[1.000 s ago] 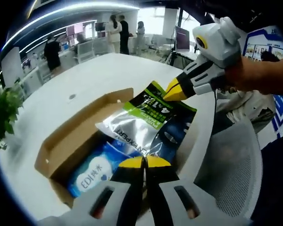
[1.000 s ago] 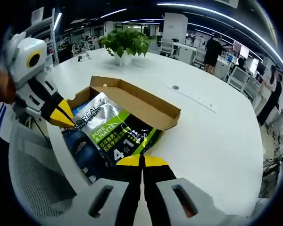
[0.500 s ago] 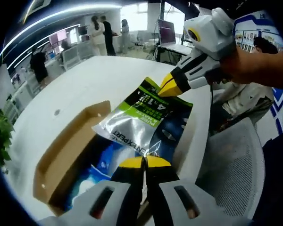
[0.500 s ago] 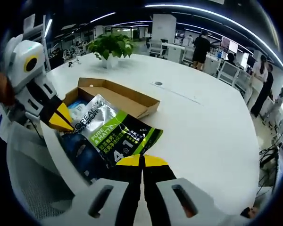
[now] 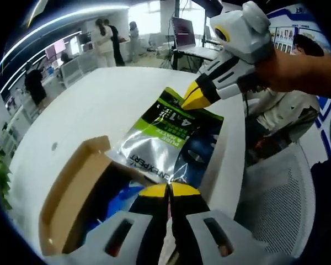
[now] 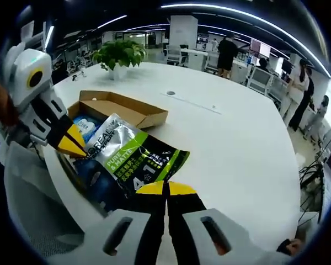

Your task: Operate the shoe box by opening the lid, removing the specified soft item, and placing it in the target area until the item is outside and the box remains undamaged.

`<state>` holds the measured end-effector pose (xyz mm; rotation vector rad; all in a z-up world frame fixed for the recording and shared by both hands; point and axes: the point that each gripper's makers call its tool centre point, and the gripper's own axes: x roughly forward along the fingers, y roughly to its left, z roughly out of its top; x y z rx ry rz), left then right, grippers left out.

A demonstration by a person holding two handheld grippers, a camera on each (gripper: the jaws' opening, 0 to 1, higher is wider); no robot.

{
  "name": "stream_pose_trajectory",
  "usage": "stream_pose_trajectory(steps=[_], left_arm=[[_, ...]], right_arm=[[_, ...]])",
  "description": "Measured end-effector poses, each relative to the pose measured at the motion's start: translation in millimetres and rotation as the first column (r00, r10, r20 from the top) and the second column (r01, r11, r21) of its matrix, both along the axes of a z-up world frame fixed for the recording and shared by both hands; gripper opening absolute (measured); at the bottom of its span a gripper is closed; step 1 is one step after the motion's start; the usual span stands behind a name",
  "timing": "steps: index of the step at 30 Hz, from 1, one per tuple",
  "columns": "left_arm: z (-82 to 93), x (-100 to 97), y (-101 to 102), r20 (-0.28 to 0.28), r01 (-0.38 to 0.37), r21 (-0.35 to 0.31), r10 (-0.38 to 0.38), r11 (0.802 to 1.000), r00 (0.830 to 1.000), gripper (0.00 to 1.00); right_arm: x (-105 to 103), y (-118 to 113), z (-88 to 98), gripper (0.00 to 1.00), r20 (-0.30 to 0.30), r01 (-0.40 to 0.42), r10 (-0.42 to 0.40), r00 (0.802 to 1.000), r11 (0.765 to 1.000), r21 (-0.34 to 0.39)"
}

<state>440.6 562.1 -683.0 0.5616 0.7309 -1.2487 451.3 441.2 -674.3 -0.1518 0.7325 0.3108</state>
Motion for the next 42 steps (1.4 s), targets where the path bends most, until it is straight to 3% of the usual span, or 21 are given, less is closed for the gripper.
stream_pose_trajectory(steps=[7,24,36,42], left_arm=[[-7.3,3.7,-24.3,-0.003,0.014,-0.001,-0.014,1.000,1.000,0.00],[-35.4,19.7,-61.6,-0.017,0.005,0.033,-0.005,0.999,1.000,0.00],[-60.2,27.3,-73.0,-0.051,-0.015,0.084,0.019,0.996,0.998,0.00],[-72.4,30.1,-77.1,-0.042,-0.014,0.113,0.019,0.993,0.999,0.00]], right_arm=[[6.6,-23.9,-7.4,0.00,-0.008,0.016,-0.016,1.000,1.000,-0.011],[22.8,-61.0,-37.0,0.00,-0.045,0.027,-0.028,0.999,1.000,-0.016],[37.0,-72.9,-63.9,0.00,-0.078,0.025,-0.025,0.997,1.000,0.001],[38.6,-77.6,-80.2,0.00,-0.100,0.032,-0.031,0.995,0.999,0.014]])
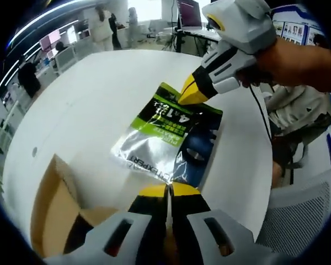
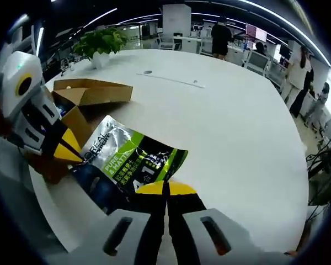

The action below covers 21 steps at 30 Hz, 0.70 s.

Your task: Operate the shoe box by opening the lid, removing the specified soft item, and placing it in the target area until the item is outside and the box remains undamaged.

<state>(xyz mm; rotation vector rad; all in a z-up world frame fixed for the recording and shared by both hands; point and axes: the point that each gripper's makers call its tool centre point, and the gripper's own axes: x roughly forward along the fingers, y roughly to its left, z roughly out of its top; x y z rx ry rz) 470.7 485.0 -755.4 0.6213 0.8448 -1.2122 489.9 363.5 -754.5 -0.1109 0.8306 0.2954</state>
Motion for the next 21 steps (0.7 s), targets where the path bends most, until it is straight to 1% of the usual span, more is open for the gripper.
stream_pose_trajectory(steps=[3,7,9,15,21], left_arm=[[-4.8,0.8,0.1,0.005,0.004,0.024,-0.004,1.000,1.000,0.00],[-10.2,-0.6,-1.1,-0.006,0.009,0.043,-0.009,0.999,1.000,0.00],[-13.7,0.4,-1.5,0.002,0.016,0.053,-0.016,0.998,1.000,0.00],[-24.4,-3.6,-3.1,-0.016,0.028,0.083,-0.026,0.996,1.000,0.00],[-31.1,-1.5,-3.1,-0.005,0.030,0.109,-0.030,0.994,1.000,0.00]], right_arm=[[0.7,0.2,-6.6,0.00,-0.005,0.001,-0.001,1.000,1.000,0.009],[1.1,-1.5,-15.3,0.00,-0.014,0.001,0.000,1.000,1.000,0.015],[2.1,-2.1,-18.4,0.00,-0.017,0.006,-0.006,1.000,1.000,0.024],[2.7,-3.7,-27.0,0.00,-0.026,0.002,-0.001,1.000,1.000,0.020],[1.1,-3.5,-32.9,0.00,-0.034,0.005,-0.004,0.999,1.000,0.022]])
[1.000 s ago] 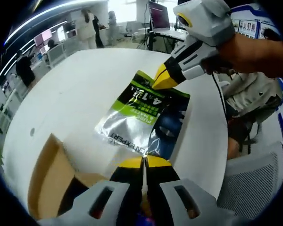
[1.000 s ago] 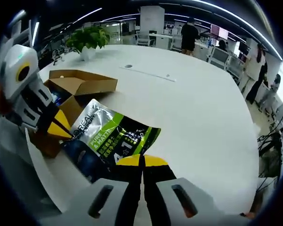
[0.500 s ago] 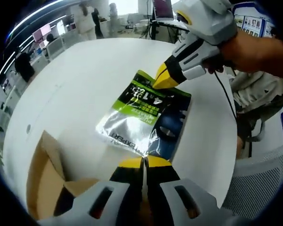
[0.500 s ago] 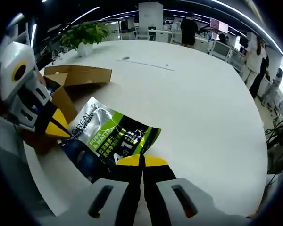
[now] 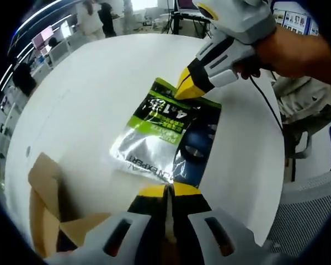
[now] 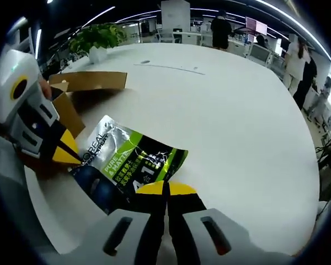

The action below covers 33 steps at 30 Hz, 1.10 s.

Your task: Operate the shoe box by opening the lid, removing the specified soft item, and placing it in the target area until the item is outside and the box remains undamaged.

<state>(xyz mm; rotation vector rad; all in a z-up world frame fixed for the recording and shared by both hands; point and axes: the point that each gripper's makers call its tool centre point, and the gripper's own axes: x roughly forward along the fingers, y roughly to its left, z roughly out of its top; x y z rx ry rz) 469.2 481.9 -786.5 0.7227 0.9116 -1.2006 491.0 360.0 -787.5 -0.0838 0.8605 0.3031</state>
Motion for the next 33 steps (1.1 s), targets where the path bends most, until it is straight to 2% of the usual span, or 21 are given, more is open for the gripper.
stream_pose_trajectory(steps=[5,8,13,17,24,33], left_arm=[[-2.4,0.1,1.3,-0.006,-0.010,0.009,0.010,1.000,1.000,0.00],[-2.6,1.5,2.2,-0.006,-0.018,0.005,0.018,1.000,1.000,0.02],[-1.3,3.1,2.2,-0.008,-0.033,-0.006,0.033,0.999,0.999,0.11],[6.7,0.4,2.5,-0.010,-0.035,-0.025,0.034,0.999,0.999,0.13],[32.7,-1.0,-0.7,0.001,-0.045,-0.095,0.045,0.994,0.999,0.14],[54.2,0.0,16.2,0.022,-0.057,-0.131,0.060,0.990,0.998,0.15]], right_arm=[[-4.2,-2.6,-8.5,0.00,-0.027,0.019,-0.019,0.999,0.999,0.029],[-4.8,-4.3,-6.6,0.01,-0.020,0.033,-0.032,0.999,0.999,0.034],[-5.3,-5.9,-4.7,0.10,-0.016,0.061,-0.061,0.998,0.997,0.044],[-5.9,-6.4,1.9,0.13,-0.002,0.072,-0.072,0.997,0.997,0.037],[-9.5,-7.2,15.1,0.12,0.012,0.088,-0.088,0.996,0.996,0.016],[-16.4,3.7,41.1,0.10,0.038,0.096,-0.096,0.995,0.995,-0.008]])
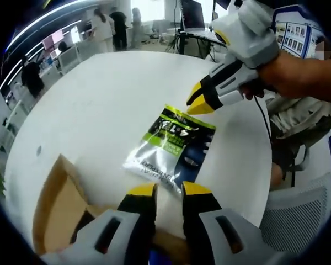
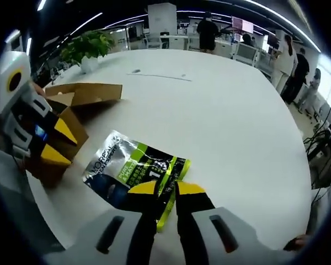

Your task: Operate the shoe box by opening the lid, removing the specified soft item, and placing it in the target area until the item is outside and the box remains undamaged.

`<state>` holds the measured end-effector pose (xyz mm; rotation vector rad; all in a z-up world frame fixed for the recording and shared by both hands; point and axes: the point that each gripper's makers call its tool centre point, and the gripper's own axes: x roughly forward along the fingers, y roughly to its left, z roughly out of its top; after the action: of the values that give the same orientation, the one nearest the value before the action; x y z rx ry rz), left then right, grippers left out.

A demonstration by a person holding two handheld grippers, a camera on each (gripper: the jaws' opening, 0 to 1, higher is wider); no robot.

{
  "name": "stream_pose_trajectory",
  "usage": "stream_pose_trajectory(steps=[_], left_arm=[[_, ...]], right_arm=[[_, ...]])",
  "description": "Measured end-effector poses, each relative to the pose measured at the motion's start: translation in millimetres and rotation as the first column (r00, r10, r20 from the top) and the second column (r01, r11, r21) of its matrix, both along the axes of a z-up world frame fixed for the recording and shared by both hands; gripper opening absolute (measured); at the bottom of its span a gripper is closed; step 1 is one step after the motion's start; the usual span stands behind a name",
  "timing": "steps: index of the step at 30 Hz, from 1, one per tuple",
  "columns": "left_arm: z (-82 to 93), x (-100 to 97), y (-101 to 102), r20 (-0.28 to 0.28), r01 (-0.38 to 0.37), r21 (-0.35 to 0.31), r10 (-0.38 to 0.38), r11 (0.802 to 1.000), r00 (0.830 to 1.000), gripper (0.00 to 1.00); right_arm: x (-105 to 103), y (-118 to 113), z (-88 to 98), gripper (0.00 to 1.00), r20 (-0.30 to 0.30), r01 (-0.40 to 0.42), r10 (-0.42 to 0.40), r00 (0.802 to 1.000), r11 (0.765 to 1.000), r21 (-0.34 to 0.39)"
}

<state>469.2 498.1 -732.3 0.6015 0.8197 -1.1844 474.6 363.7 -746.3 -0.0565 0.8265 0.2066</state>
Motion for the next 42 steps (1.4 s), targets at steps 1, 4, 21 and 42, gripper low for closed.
stream_pose_trajectory(steps=[1,4,21,42], left_arm=[[1.5,0.3,3.0,0.000,-0.005,0.001,0.005,1.000,1.000,0.15],[8.4,0.6,13.0,0.005,-0.019,-0.008,0.019,1.000,1.000,0.15],[40.5,-4.0,65.2,0.033,-0.073,-0.066,0.075,0.995,0.997,0.15],[42.5,10.6,163.6,0.027,-0.213,-0.072,0.216,0.974,0.976,0.15]], right_arm=[[-0.6,1.7,2.1,0.10,0.002,0.002,-0.002,1.000,1.000,0.000],[-2.7,10.2,9.7,0.10,0.007,0.003,-0.003,1.000,1.000,-0.004],[-14.0,52.7,37.6,0.09,0.028,-0.021,0.022,0.999,0.999,-0.035],[-1.5,137.6,50.1,0.09,0.031,-0.117,0.118,0.993,0.993,-0.030]])
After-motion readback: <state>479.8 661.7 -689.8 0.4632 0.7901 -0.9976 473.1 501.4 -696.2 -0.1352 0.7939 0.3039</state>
